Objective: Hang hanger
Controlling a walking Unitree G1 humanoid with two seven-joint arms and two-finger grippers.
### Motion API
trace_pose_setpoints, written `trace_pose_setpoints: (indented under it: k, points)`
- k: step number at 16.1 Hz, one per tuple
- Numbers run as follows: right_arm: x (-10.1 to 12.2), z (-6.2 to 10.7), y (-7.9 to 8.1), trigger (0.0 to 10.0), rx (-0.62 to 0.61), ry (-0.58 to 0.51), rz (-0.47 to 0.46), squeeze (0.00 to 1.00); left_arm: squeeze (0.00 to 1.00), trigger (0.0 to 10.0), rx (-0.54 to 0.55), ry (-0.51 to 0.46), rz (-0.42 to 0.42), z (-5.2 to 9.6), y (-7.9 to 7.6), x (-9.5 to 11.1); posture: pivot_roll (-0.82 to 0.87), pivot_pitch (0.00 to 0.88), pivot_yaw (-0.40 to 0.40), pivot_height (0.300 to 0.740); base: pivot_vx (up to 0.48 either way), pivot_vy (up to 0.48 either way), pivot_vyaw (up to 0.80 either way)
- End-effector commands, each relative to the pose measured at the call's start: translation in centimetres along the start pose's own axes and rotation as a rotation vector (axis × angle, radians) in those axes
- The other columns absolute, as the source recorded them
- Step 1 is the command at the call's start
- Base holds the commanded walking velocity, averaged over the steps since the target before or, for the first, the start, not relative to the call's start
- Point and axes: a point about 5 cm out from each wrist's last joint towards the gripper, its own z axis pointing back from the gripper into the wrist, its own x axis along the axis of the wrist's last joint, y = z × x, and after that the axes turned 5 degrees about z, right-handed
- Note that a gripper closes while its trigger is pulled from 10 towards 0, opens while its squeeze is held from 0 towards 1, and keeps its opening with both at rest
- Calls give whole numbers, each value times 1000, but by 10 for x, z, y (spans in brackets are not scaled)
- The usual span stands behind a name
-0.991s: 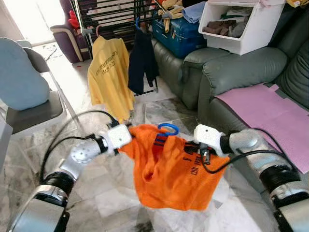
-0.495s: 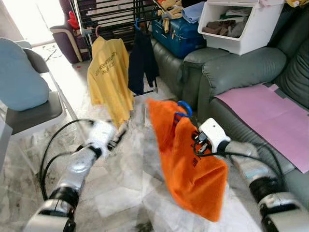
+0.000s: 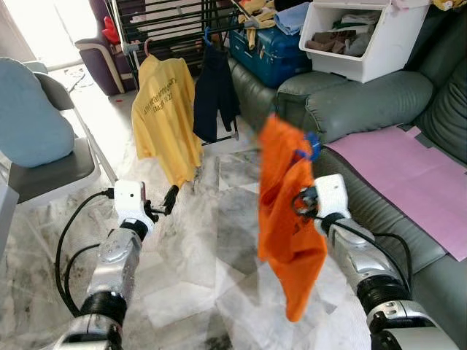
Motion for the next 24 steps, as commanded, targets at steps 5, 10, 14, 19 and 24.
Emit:
trace_pose_setpoints:
  k: [5,10,14,19,24]
  points:
    - [11,0,-2,10000,-80,-61,18,0,0,10000,-6,16,36,9,-7,-5,-147,0,81,740,227,0,0]
    - [17,-3,14,10000,-29,-69,36,0,0,10000,-21,22,37,6,-11,0,-143,0,81,740,436,0,0]
    - [17,-3,14,10000,-46,-70,8,0,0,10000,-26,27,40,4,-13,2,-144,0,82,740,454,0,0]
    - [21,-5,10,10000,-46,-78,7,0,0,10000,-8,18,40,1,-14,4,-151,0,75,740,454,0,150]
    - [23,-7,10,10000,-38,-76,-1,0,0,10000,11,23,37,-2,-12,6,-153,0,77,740,454,0,159]
